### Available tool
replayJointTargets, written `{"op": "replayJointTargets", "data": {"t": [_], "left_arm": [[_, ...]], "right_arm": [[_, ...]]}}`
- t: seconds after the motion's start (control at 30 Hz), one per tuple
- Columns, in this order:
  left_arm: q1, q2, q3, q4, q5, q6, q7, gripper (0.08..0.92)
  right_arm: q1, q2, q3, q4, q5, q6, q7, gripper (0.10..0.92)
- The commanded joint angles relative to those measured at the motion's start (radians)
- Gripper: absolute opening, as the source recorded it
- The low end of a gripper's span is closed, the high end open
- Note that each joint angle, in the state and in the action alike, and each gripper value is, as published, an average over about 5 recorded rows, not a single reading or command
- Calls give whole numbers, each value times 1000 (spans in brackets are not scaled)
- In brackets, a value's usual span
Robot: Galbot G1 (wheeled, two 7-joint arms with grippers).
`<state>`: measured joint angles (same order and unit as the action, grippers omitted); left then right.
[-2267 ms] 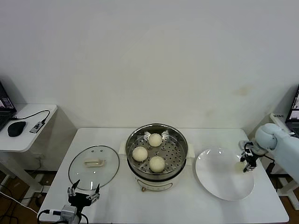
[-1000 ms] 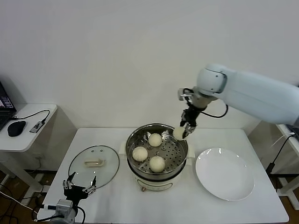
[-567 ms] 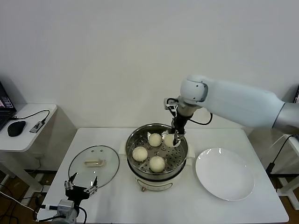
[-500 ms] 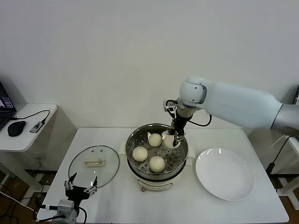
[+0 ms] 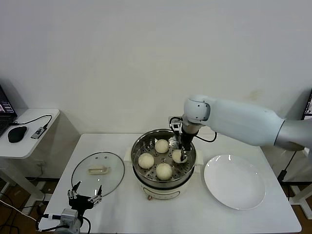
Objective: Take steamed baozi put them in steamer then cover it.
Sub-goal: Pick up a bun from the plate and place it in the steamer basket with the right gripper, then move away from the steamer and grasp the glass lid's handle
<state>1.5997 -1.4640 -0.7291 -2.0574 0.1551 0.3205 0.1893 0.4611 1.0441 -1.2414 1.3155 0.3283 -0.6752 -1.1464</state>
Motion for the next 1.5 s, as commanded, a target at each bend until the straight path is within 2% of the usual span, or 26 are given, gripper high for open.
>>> {"op": "replayJointTargets", "data": {"t": [0.03,0.1,0.2,0.47,0.67,0.83,1.03,1.1,1.23,1.37,1.5], "left_arm": [[1,1,1,2,2,-1,1,823],[1,0,2,1,3,-1,1,823],[1,-2,4,0,5,-1,2,823],[1,-13,10,-6,11,0,7,823],[3,-13,15,-16,11,1,10,823],[-3,-14,12,-7,-4,-18,4,823],[-10,-9,12,11,-75,-62,-24,823],[-11,-8,14,9,-98,-71,-47,823],[-10,-1,22,-18,-140,-67,-93,823],[-20,2,29,-28,-168,-69,-121,823],[-26,19,25,-28,-169,-79,-125,823]], "right_arm": [[-53,-10,29,7,-39,-21,23,493],[-51,-20,31,12,-35,-21,27,503],[-49,-43,55,27,-17,-28,42,559],[62,-178,94,149,37,-29,16,781],[67,-381,235,292,95,6,39,822],[-227,-562,625,416,220,110,329,823],[-620,-672,969,556,388,230,897,823],[-874,-666,1236,606,396,211,994,823],[-1316,-578,1706,679,360,234,1037,823],[-1568,-390,1965,723,330,314,1054,823],[-1742,-173,2091,732,287,420,1052,823]]}}
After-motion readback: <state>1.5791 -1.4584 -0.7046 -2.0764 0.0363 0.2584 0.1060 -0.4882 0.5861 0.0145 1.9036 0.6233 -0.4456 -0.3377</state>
